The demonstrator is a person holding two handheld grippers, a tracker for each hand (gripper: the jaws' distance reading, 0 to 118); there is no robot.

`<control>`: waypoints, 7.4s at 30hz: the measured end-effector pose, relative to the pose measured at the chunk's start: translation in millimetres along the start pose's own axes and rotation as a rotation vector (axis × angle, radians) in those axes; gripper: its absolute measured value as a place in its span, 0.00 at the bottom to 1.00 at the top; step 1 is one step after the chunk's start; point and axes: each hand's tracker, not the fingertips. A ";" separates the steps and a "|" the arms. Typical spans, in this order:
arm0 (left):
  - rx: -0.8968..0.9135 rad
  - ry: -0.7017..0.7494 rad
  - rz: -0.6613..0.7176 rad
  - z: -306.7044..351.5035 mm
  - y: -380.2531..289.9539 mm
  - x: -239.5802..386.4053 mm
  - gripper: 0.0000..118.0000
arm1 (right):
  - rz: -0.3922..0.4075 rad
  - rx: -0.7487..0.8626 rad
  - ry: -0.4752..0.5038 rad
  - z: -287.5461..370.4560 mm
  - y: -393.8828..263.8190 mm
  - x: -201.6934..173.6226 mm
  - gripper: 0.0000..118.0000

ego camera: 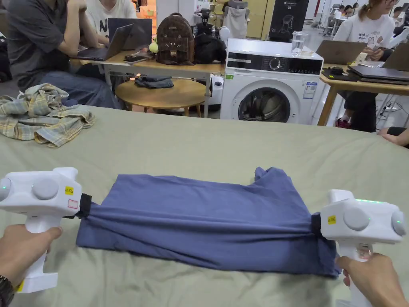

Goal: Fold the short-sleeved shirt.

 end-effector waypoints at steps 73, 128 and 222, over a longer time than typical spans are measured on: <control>-0.103 -0.016 -0.097 -0.9 -49.7 16.4 0.02 | -0.008 0.153 -0.050 40.5 -46.3 11.3 0.40; 0.054 -0.035 -0.064 85.3 -143.8 8.9 0.27 | 0.108 0.103 -0.127 107.7 -130.9 -16.5 0.44; 0.124 -0.020 -0.078 14.0 -8.7 18.7 0.00 | 0.017 0.056 0.046 5.3 42.6 -3.5 0.00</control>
